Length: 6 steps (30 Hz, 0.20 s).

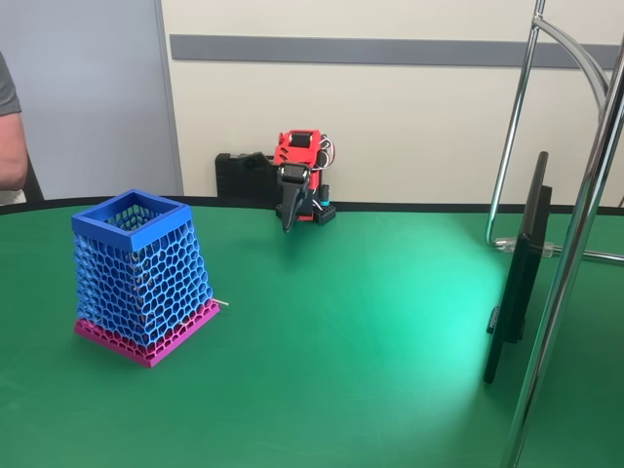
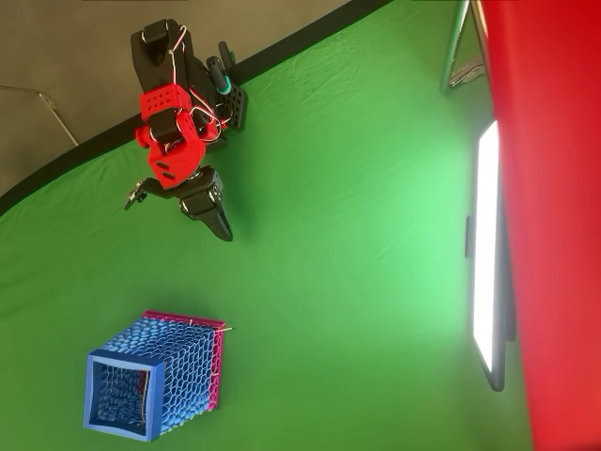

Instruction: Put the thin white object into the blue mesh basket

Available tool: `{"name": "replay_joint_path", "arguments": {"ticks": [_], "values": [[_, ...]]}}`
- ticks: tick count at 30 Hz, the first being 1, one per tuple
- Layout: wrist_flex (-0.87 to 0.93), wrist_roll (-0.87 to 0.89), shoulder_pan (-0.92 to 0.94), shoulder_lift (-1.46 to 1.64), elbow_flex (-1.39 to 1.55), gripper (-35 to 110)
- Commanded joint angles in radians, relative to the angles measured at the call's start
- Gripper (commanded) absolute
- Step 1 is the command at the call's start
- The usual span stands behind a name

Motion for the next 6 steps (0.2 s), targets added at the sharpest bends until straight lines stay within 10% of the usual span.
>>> {"name": "replay_joint_path", "arguments": {"ticks": [1,6], "values": [[0.005,-0.006,-0.008,0.012,0.008,1],[0.006,-0.009,-0.008,0.012,0.008,1]]}}
